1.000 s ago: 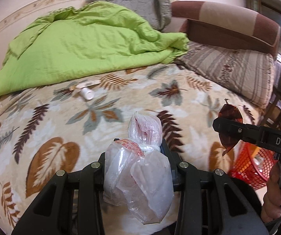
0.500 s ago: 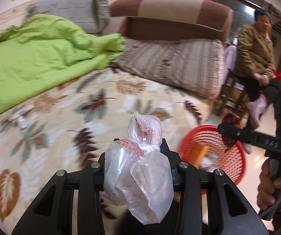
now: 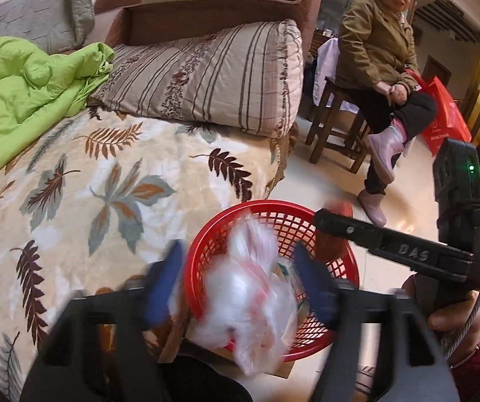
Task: Collect trash
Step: 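Carry the clear bag and red wrapper over the red wastebasket and open both tools, then move both open tools back over the remaining trash on the bed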
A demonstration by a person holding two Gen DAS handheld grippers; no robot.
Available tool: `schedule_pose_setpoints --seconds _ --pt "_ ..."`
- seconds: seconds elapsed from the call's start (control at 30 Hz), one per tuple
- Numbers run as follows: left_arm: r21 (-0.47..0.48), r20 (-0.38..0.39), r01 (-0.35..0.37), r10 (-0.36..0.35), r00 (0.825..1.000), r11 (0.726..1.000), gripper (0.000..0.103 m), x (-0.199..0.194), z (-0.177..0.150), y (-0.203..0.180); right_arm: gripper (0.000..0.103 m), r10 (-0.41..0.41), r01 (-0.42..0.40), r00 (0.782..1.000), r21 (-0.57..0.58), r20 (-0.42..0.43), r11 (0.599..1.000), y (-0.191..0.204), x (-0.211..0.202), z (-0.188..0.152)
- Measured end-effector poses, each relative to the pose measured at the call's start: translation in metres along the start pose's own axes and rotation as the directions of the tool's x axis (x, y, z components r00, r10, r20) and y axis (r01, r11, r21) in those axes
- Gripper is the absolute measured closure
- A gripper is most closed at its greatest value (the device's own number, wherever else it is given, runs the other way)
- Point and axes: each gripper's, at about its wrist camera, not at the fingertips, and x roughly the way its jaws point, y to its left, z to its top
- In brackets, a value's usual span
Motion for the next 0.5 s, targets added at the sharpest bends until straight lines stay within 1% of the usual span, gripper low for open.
schedule_pose_setpoints --seconds 0.07,0.1,0.2,0.27,0.37,0.47,0.5 --pt "-0.012 0.006 0.006 -0.006 1.000 1.000 0.028 -0.003 0.000 0.007 0.041 -0.004 0.004 1.000 -0.009 0.005 1.000 -0.001 -0.001 0.002" --pt "-0.018 0.011 -0.003 0.003 1.000 1.000 0.028 -0.006 0.000 0.011 0.041 -0.003 0.003 1.000 -0.013 0.011 1.000 0.000 -0.001 0.004" --pt "-0.054 0.040 -0.038 0.040 0.998 0.998 0.028 -0.020 -0.001 0.031 0.041 0.037 -0.037 0.999 -0.037 0.015 0.999 0.012 0.002 0.008" --pt "-0.088 0.051 -0.058 0.063 0.997 0.994 0.028 -0.031 -0.003 0.049 0.041 0.071 -0.071 0.997 -0.054 0.004 0.996 0.027 0.008 0.011" --pt "-0.153 0.066 -0.120 0.131 0.989 0.981 0.028 -0.049 -0.008 0.086 0.041 0.127 -0.129 0.992 -0.105 -0.027 0.986 0.059 0.022 0.012" --pt "-0.225 0.067 -0.179 0.198 0.978 0.958 0.028 -0.065 -0.016 0.131 0.041 0.184 -0.192 0.981 -0.159 -0.065 0.968 0.098 0.038 0.010" --pt "-0.246 0.067 -0.207 0.229 0.971 0.947 0.028 -0.072 -0.019 0.148 0.041 0.202 -0.214 0.976 -0.178 -0.083 0.961 0.113 0.044 0.009"
